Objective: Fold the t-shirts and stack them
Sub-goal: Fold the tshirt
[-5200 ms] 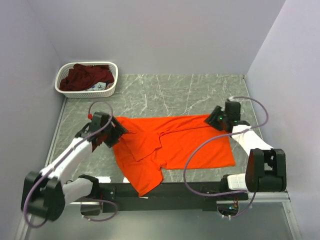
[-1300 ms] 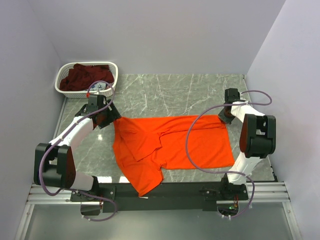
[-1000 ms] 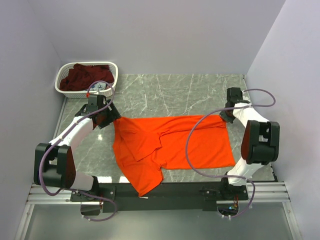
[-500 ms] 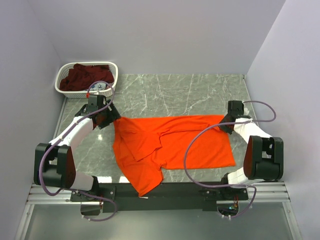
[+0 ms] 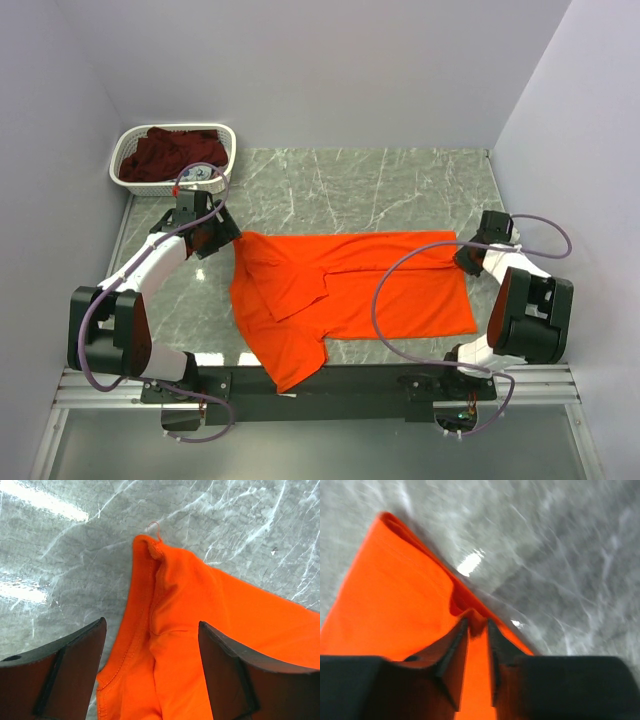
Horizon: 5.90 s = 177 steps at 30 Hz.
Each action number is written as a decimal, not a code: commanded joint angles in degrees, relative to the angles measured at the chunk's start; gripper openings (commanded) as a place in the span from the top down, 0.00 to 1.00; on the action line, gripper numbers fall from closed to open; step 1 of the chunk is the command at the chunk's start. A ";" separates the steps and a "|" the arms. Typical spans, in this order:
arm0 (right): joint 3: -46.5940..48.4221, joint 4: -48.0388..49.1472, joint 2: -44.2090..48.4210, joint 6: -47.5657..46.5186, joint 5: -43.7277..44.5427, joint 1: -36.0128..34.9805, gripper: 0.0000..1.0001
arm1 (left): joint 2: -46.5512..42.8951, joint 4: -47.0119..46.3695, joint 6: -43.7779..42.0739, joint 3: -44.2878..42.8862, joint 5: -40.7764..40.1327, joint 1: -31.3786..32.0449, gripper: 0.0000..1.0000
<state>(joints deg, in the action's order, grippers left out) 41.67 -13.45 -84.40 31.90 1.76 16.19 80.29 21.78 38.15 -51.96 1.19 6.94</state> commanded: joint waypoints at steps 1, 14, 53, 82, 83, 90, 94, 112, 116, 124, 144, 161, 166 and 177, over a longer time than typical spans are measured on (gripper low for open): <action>4.21 -0.25 -0.68 -2.63 -1.05 0.34 0.67 | -1.54 -0.42 -0.89 0.20 -0.31 -0.26 0.20; 8.60 0.97 1.18 -6.15 -7.90 0.34 0.49 | 4.60 -1.57 1.66 -3.75 3.47 0.09 0.19; 23.89 -1.66 -22.03 -12.04 -10.99 1.22 0.97 | 24.12 1.77 0.69 -15.01 -6.20 -0.78 0.91; 19.25 -2.90 -7.37 -5.80 -13.44 -0.80 0.55 | 7.87 9.68 3.85 -16.51 -10.50 -1.49 0.17; 17.32 -2.29 -5.70 -5.36 -15.28 -0.98 0.56 | 6.82 10.03 4.12 -15.46 -10.42 -0.97 0.19; 9.31 2.20 -3.14 -1.15 -21.79 -2.56 0.62 | 4.25 3.72 6.32 -9.83 -4.27 6.15 0.36; 6.59 4.22 -4.37 0.00 -21.27 -2.56 0.64 | 8.91 -0.76 8.25 -7.37 -1.63 8.00 0.47; 2.89 3.17 -6.22 -0.17 -12.92 2.62 0.66 | 10.33 -2.36 12.92 3.28 -4.62 -0.61 0.58; 4.03 2.12 -3.15 -0.61 -12.92 2.45 0.66 | 8.92 -0.08 12.04 -0.40 -4.18 -0.61 0.46; 9.91 -0.17 -1.03 -5.18 -14.42 -3.60 0.65 | 4.26 2.56 9.58 -6.12 -5.32 0.00 0.31; 29.42 -7.64 -25.19 -7.64 -1.93 -15.31 0.65 | 22.88 1.86 5.18 -14.12 -5.76 2.38 0.40; 53.15 -18.54 -40.93 -7.47 -2.90 -11.79 0.65 | 38.18 6.87 4.21 -30.46 -7.43 0.71 0.38; 59.40 -20.29 -41.64 -8.17 -3.25 -11.79 0.65 | 37.49 7.31 3.33 -34.25 -5.24 0.71 0.29; 41.61 -16.00 -19.35 -6.59 -4.39 -13.11 0.49 | 17.81 11.35 4.21 -30.67 -7.51 3.34 0.06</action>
<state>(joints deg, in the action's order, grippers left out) 89.17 -31.48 -114.10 24.64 -2.57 4.01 108.18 31.53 42.59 -84.16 -3.55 8.78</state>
